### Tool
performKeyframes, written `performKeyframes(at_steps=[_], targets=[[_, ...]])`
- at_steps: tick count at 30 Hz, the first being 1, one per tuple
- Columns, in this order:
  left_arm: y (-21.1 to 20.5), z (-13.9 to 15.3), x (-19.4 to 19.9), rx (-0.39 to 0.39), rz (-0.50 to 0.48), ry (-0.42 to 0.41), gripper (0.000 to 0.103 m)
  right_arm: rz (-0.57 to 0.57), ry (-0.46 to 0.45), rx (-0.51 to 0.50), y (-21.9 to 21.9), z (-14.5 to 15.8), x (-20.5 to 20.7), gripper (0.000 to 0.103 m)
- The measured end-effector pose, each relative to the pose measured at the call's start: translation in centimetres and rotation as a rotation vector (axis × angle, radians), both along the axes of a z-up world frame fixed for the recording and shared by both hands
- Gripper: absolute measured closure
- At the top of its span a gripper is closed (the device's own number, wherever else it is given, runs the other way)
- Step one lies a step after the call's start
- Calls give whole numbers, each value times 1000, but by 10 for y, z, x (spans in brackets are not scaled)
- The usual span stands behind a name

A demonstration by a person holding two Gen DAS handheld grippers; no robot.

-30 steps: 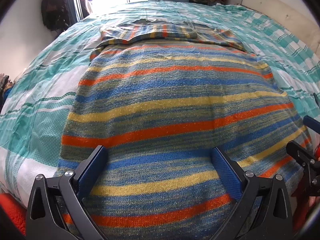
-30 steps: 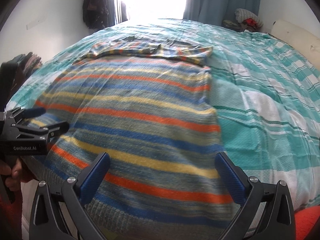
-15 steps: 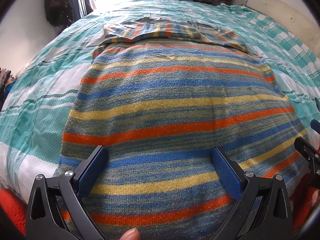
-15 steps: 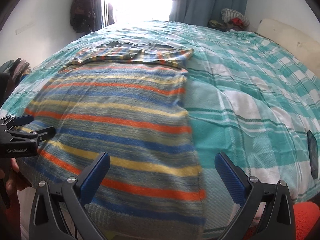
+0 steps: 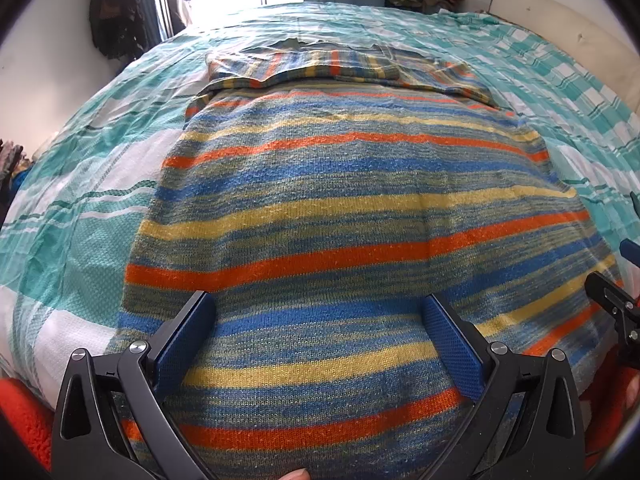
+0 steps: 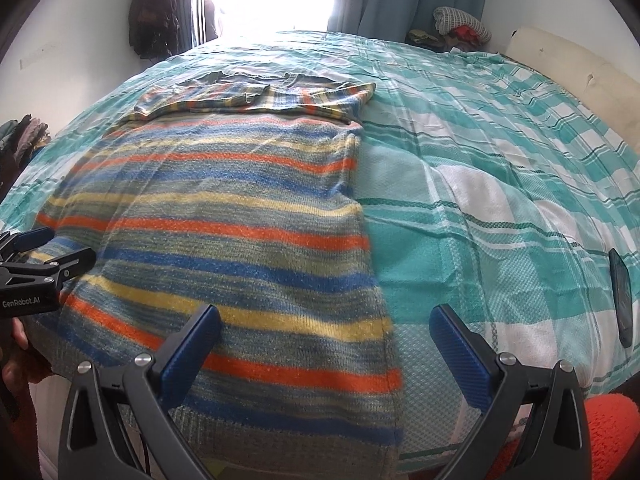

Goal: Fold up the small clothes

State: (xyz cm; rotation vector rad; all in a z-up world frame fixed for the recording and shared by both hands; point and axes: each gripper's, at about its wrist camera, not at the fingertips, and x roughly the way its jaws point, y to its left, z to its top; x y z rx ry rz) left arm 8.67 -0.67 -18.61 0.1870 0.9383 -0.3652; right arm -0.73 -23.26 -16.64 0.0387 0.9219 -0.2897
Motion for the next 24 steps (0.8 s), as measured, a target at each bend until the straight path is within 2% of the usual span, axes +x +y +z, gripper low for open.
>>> performKeyframes(at_steps=[24], targets=[[0,0,0,2,0,-1,0,-22,13,15,-5,-5,1,0]])
